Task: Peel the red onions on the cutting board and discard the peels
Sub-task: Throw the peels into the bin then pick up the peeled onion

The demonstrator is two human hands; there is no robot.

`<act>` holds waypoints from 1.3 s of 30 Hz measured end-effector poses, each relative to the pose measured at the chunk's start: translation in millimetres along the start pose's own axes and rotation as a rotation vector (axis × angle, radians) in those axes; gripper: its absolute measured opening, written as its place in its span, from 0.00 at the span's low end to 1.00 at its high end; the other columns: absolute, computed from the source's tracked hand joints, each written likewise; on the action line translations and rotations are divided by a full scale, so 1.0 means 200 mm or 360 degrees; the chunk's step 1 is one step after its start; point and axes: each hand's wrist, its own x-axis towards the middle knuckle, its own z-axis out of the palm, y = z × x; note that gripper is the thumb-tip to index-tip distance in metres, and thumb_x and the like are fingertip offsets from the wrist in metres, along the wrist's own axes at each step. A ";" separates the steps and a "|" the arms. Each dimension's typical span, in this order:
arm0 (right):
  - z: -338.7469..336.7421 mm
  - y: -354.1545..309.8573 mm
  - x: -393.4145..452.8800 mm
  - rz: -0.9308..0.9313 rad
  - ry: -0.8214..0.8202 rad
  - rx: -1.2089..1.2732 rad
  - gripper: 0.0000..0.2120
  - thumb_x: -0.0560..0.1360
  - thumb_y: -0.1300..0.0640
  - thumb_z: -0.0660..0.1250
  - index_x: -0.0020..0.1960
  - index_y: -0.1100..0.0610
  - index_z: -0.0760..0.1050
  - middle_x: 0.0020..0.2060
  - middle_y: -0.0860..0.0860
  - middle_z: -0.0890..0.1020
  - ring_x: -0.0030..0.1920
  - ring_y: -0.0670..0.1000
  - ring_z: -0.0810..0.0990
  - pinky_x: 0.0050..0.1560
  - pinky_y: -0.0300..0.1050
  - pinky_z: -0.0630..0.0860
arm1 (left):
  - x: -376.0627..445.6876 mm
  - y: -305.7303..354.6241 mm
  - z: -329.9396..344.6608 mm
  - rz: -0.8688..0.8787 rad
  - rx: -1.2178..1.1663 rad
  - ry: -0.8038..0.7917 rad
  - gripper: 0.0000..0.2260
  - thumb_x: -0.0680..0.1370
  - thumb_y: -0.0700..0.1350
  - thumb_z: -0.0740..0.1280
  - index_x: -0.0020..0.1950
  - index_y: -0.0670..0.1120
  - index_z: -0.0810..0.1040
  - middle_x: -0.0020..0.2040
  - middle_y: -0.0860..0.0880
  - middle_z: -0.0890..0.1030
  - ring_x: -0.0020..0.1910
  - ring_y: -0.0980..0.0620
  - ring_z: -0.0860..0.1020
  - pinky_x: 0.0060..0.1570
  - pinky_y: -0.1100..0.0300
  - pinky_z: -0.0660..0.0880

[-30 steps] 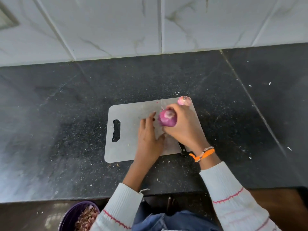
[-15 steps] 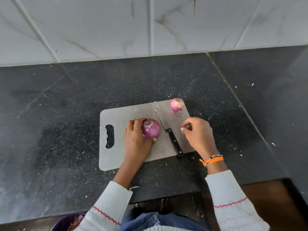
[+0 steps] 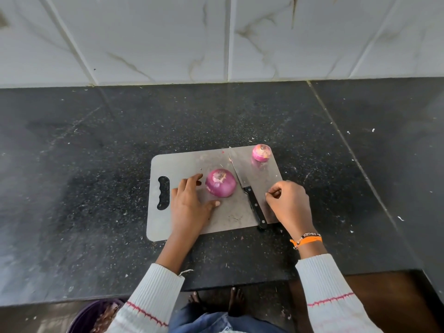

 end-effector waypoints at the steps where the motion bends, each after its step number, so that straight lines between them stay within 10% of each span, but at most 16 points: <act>1: 0.00 0.00 0.00 -0.0005 -0.0016 -0.0002 0.02 0.73 0.58 0.69 0.42 0.56 0.79 0.39 0.49 0.81 0.40 0.48 0.79 0.38 0.39 0.74 | -0.01 -0.01 0.00 -0.0022 0.0006 0.0014 0.33 0.67 0.48 0.76 0.69 0.48 0.68 0.61 0.48 0.74 0.57 0.46 0.69 0.59 0.55 0.65; 12: -0.04 -0.17 -0.03 0.0022 -0.0459 0.1220 0.05 0.70 0.66 0.70 0.39 0.58 0.78 0.31 0.52 0.82 0.32 0.46 0.81 0.43 0.43 0.80 | -0.12 0.08 -0.01 -0.0083 -0.0291 0.0257 0.16 0.72 0.38 0.71 0.58 0.45 0.75 0.49 0.51 0.73 0.44 0.54 0.73 0.48 0.63 0.70; 20: 0.10 -0.50 -0.27 -0.0101 -0.1082 0.1576 0.07 0.73 0.70 0.66 0.43 0.59 0.78 0.35 0.54 0.81 0.35 0.46 0.81 0.40 0.36 0.79 | -0.31 -0.03 -0.19 -0.0561 -0.1171 0.0295 0.08 0.77 0.37 0.65 0.42 0.49 0.80 0.37 0.51 0.81 0.36 0.56 0.76 0.37 0.64 0.73; 27: 0.37 -0.90 -0.65 -0.0361 -0.1555 0.1356 0.10 0.73 0.71 0.65 0.40 0.59 0.78 0.33 0.54 0.80 0.35 0.45 0.80 0.39 0.36 0.79 | -0.58 -0.39 -0.58 -0.0711 -0.1348 0.0718 0.09 0.76 0.35 0.65 0.43 0.48 0.80 0.40 0.48 0.81 0.42 0.49 0.79 0.44 0.55 0.76; 34: 0.85 -1.19 -1.16 -0.0333 -0.1859 0.1022 0.10 0.71 0.72 0.66 0.39 0.58 0.76 0.32 0.55 0.80 0.30 0.45 0.79 0.35 0.35 0.78 | -1.03 -1.01 -0.91 -0.1058 -0.1430 0.1113 0.12 0.75 0.27 0.60 0.46 0.42 0.78 0.40 0.47 0.82 0.38 0.59 0.81 0.42 0.67 0.77; 39: 1.36 -1.26 -1.51 -0.0112 -0.2007 0.0784 0.10 0.70 0.73 0.67 0.38 0.59 0.76 0.30 0.55 0.79 0.27 0.43 0.77 0.34 0.34 0.78 | -1.37 -1.62 -0.86 -0.1497 -0.1288 0.1154 0.12 0.70 0.33 0.71 0.42 0.50 0.80 0.43 0.49 0.84 0.44 0.53 0.82 0.51 0.51 0.78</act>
